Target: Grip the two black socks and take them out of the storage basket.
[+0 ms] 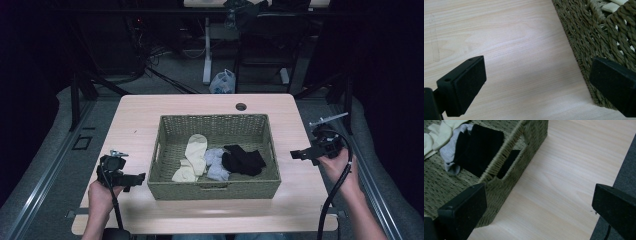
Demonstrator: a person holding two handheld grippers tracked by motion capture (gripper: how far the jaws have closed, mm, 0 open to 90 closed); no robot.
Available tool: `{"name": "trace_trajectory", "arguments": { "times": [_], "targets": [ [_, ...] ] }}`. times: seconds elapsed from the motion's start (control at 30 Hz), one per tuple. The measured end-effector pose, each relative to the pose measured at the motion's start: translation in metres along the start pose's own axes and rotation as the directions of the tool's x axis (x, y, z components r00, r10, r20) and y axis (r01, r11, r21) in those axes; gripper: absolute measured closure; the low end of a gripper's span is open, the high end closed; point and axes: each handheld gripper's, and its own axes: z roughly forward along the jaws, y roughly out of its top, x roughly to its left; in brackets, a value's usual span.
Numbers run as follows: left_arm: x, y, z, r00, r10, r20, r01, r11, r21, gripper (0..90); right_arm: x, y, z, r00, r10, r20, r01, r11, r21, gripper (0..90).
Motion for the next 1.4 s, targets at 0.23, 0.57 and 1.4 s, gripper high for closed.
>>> {"name": "trace_trajectory", "arguments": {
  "times": [0.23, 0.57, 1.4],
  "targets": [
    [0.0, 0.0, 0.0, 1.0, 0.003, -0.001, -0.003, 1.0, -0.001, 1.4, 0.014, 0.026, -0.014, 0.9987, -0.049, -0.015, 0.049, 0.999, -0.002, 0.0],
    [0.0, 0.0, 0.0, 1.0, 0.008, 0.0, -0.008, 1.0, -0.001, 1.3, 0.043, 0.062, -0.015, 0.9917, -0.124, -0.036, 0.124, 0.992, 0.019, 0.0],
    [0.0, 0.0, 0.0, 0.9999, 0.009, 0.008, -0.009, 1.0, -0.003, 1.0, 0.097, 0.107, 0.042, 0.9683, -0.22, -0.118, 0.236, 0.962, 0.141, 0.0]
  ]
}}
